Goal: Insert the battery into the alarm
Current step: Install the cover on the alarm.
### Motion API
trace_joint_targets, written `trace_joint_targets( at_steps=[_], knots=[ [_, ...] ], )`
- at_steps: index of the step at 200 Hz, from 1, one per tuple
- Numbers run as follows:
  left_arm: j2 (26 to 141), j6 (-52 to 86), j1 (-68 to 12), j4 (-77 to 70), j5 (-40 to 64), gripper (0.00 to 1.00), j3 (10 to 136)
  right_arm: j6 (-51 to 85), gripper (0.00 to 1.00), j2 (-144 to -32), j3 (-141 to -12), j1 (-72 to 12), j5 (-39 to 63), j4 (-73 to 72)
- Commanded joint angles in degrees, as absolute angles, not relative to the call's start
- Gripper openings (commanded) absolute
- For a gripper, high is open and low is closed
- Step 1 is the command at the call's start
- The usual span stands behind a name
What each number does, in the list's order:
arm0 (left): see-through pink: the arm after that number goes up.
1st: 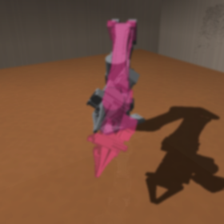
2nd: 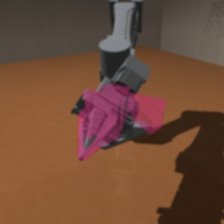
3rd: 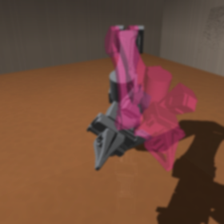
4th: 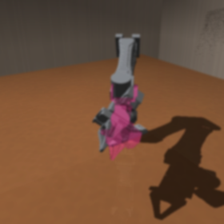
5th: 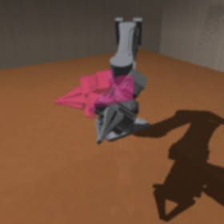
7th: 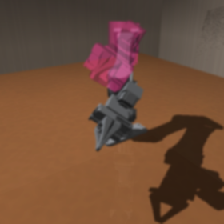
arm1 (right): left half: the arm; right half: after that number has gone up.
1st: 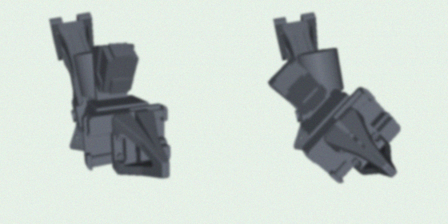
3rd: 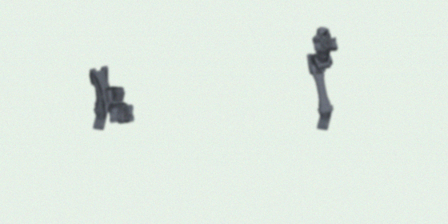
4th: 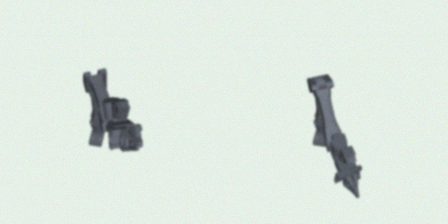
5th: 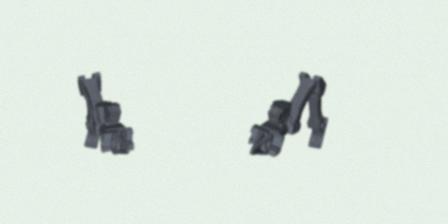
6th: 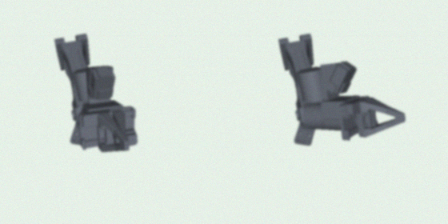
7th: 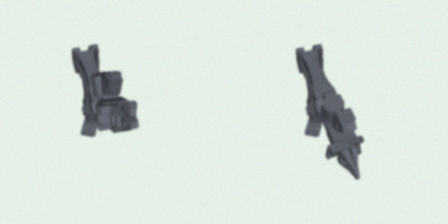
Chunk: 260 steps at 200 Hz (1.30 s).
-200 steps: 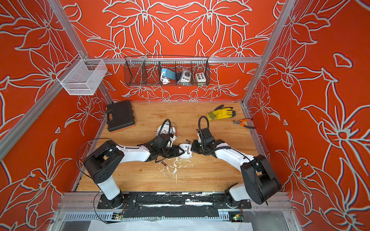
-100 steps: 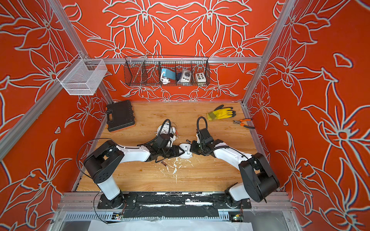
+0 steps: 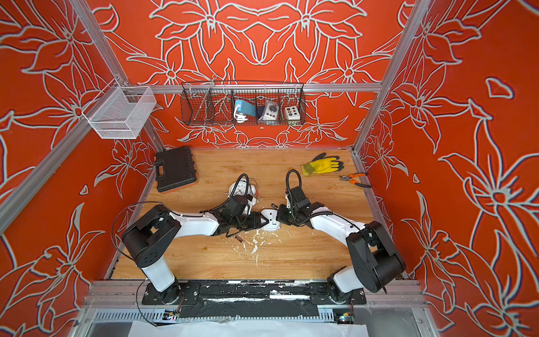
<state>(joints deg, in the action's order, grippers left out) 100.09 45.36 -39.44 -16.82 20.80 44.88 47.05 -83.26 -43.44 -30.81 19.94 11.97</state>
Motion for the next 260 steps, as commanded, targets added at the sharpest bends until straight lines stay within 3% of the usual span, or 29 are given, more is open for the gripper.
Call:
trace_joint_targets(
  at_steps=[1,260],
  knots=[
    [100.9,45.0,-39.6,-15.0,19.7,0.61,44.1,46.6,0.00,-82.5,-44.9,-31.6,19.0,14.9],
    [100.8,45.2,-39.6,-16.0,19.8,0.60,43.7,45.1,0.00,-86.0,-49.2,-33.2,15.4,18.2]
  ],
)
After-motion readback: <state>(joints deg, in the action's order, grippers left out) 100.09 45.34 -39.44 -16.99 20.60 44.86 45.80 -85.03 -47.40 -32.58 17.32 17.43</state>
